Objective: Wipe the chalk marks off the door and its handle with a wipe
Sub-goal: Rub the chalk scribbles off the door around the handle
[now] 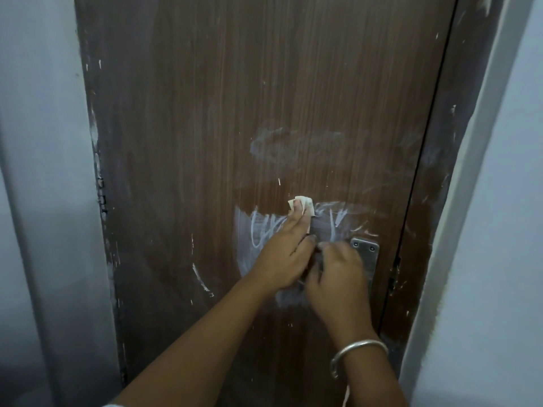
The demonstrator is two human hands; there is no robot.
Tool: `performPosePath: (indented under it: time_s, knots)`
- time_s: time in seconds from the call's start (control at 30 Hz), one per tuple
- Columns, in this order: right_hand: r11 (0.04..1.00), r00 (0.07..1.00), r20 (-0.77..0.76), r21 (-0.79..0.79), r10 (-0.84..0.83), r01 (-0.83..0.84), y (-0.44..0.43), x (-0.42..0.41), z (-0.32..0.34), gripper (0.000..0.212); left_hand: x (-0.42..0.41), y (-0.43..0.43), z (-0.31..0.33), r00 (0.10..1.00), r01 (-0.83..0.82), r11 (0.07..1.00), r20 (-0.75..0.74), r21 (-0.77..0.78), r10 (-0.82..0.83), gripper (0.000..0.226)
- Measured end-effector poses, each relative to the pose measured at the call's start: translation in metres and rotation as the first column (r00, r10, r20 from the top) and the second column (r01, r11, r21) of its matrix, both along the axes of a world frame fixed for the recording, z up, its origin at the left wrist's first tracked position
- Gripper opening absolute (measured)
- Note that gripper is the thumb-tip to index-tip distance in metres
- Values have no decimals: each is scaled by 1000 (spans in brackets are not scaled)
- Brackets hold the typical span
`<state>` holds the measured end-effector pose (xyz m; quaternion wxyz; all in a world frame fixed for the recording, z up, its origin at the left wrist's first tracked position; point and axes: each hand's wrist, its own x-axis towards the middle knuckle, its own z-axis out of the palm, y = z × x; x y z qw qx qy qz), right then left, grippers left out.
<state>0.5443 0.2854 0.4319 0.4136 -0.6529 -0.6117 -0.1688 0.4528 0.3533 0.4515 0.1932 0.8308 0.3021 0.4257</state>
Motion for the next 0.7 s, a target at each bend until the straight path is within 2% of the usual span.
performPosePath:
  time_s: [0.1,0.17,0.23,0.27,0.33,0.47,0.57,0.7]
  knots:
    - [994,997,65,105,-30,23,4,18,17,38,1,-2,-5,999,39,999,-25,-6,-39,63]
    - [998,979,203,60,24,-37,12,24,28,47,4,-5,-7,983,140,987,128,-83,-129,61]
    - [998,941,332,-6,62,-64,24,24,33,52,6,-8,-10,918,224,958,369,-181,-145,44]
    - [998,922,382,-18,64,-62,29,23,35,51,9,-8,-11,889,227,953,443,-200,-119,35]
    - [997,908,417,26,49,-66,36,19,34,45,13,-6,-14,863,200,958,501,-206,-72,28]
    - [978,887,462,194,-26,-72,41,19,36,31,12,-6,-14,829,237,940,556,-245,-64,25]
    - [970,884,463,239,-69,-50,43,20,37,25,4,-9,-19,838,190,961,543,-201,-53,23]
    - [940,911,372,338,-177,45,39,24,32,23,-3,-12,-33,909,79,992,417,-100,-30,42]
